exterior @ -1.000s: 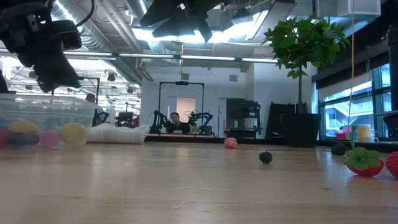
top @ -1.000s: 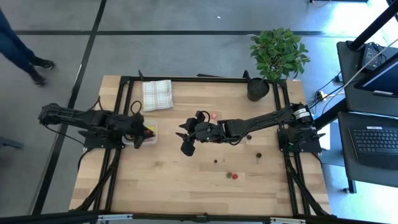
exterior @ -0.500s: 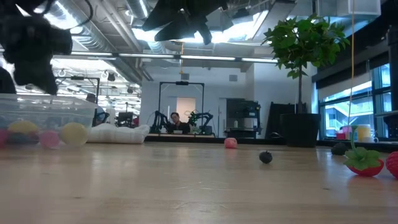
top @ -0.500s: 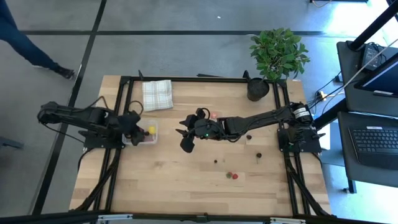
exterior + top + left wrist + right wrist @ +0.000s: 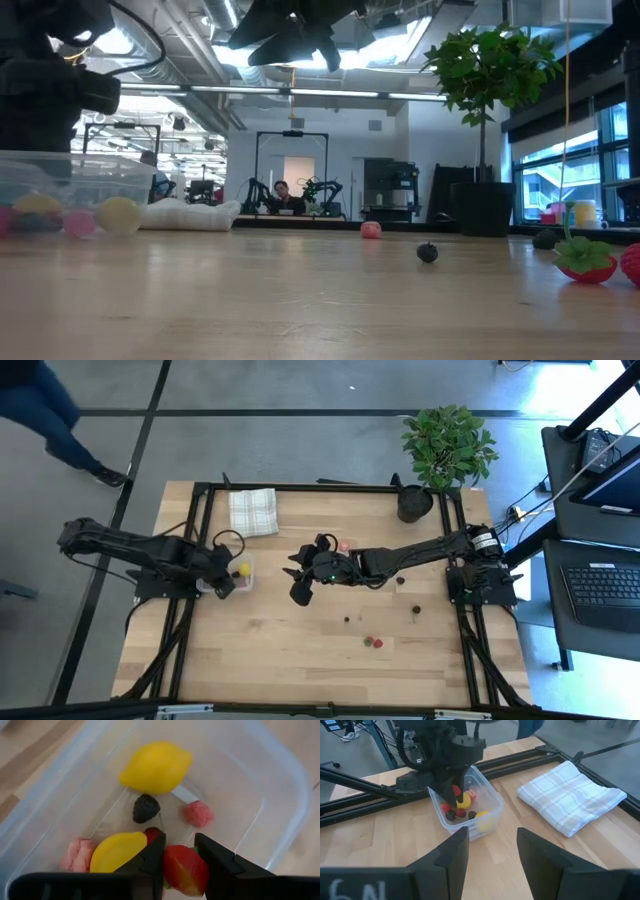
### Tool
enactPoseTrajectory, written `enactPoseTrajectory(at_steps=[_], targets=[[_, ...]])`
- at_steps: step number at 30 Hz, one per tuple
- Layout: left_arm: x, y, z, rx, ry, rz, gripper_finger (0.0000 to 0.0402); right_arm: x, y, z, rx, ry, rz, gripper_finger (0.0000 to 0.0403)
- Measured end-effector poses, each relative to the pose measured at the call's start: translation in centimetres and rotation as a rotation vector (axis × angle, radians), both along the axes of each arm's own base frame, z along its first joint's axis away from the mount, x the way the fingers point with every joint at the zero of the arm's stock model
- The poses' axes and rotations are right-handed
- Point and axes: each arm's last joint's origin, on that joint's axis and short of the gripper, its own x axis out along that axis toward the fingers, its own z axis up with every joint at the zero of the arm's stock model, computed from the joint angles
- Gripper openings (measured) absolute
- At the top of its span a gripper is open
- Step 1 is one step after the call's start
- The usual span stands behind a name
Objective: Pick and placing Produce into tupperware
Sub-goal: Put the bottom red strawberry into the transparent bin
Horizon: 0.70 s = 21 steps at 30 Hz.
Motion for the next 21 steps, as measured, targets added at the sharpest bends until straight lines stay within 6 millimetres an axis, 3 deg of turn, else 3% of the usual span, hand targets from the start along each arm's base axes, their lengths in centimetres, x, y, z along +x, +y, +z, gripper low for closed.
enactPoseTrajectory(at_steps=[11, 21], targets=[[0.29, -0.08, -0.35, -0.007, 0.04, -0.01, 0.008, 0.0, 0.0, 0.0, 0.0, 0.0, 0.0, 0.0168], [0.29, -0.08, -0.36, -0.006, 0.04, -0.012, 0.0132, 0.0, 0.0, 0.0, 0.0, 0.0, 0.0, 0.0168]])
